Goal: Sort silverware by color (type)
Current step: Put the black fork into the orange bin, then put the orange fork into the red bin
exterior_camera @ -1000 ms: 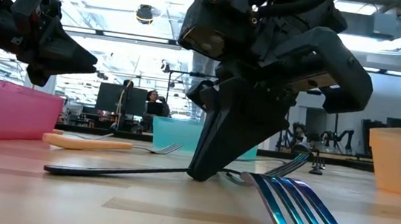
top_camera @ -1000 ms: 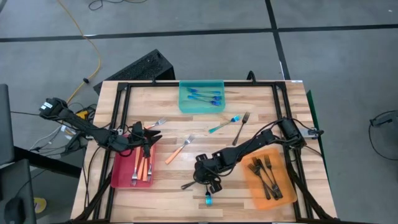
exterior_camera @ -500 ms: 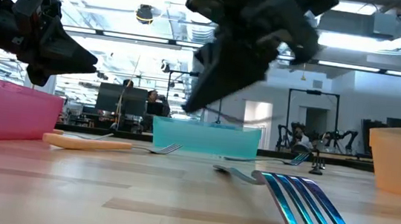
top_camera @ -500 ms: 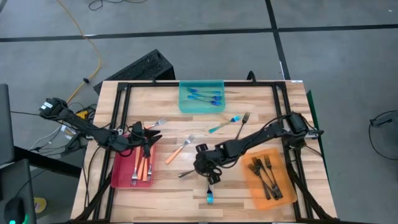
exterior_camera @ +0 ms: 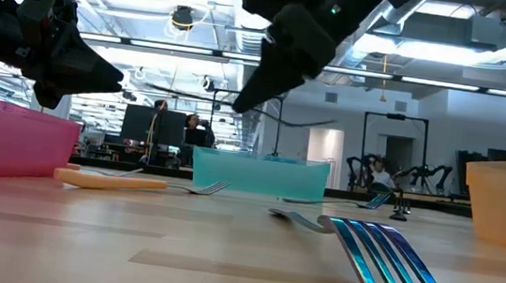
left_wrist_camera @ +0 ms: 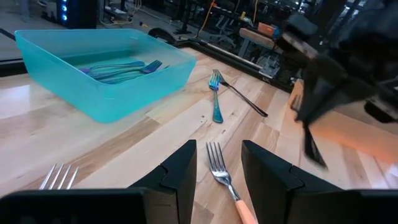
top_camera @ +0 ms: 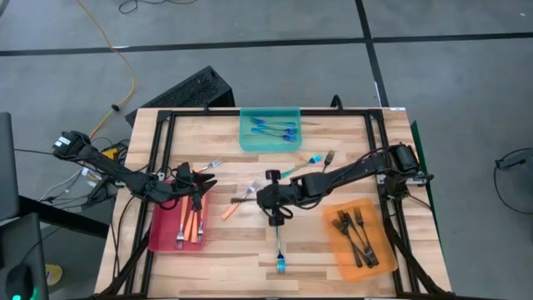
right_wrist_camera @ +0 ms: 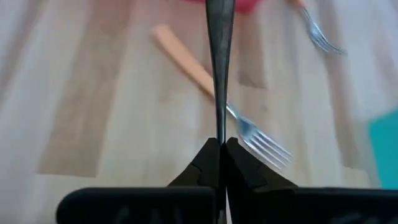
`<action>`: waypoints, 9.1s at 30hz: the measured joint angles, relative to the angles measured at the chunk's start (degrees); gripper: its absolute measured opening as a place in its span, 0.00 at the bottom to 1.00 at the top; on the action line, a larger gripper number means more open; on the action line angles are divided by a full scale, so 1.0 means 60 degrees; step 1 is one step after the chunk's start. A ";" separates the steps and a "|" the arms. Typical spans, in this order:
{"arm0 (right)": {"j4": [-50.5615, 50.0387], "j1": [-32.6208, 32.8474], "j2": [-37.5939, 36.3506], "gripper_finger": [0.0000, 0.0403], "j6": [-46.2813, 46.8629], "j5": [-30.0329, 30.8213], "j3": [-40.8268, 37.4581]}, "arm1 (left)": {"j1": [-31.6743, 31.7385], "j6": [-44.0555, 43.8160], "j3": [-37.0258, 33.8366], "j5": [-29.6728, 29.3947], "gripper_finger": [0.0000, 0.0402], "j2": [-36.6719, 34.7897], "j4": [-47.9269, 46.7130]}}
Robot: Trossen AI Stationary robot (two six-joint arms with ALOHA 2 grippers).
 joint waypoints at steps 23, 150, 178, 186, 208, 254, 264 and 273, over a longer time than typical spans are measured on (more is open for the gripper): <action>-0.4574 -0.1436 -0.4615 0.08 0.1770 0.3469 0.0011 | 0.0001 -0.0011 0.0000 -0.0009 0.28 0.0004 0.0004; -0.5074 0.9139 -0.2263 0.13 2.0557 0.1008 -0.4878 | -0.0001 -0.0277 0.0002 -0.0366 0.28 0.0001 -0.0029; -0.5633 0.9139 -0.2256 0.37 2.0029 0.1023 -0.4154 | -0.0001 -0.0253 0.0000 -0.0362 0.28 0.0004 -0.0029; -0.5976 0.9139 -0.2256 0.37 1.9638 0.1038 -0.3773 | -0.0001 -0.0251 0.0000 -0.0360 0.28 0.0001 -0.0029; -0.8827 0.8991 -0.2263 0.37 1.9444 0.1332 -0.2110 | 0.0001 -0.0520 0.0000 0.0215 0.28 -0.0004 0.0182; -0.4107 0.1558 -0.9594 0.37 0.0593 0.3627 -0.1265 | 0.0001 0.1093 0.1504 0.1675 0.28 -0.3714 -0.0996; -0.0829 -0.1330 -1.1042 0.37 -0.0617 0.0028 -0.3474 | 0.0001 0.1117 0.1508 0.1439 0.28 -0.3712 -0.1009; -0.0950 -0.3153 -1.0988 0.37 0.0146 -0.0214 -0.4779 | 0.0001 0.1355 0.1512 0.0905 0.28 -0.3712 -0.1323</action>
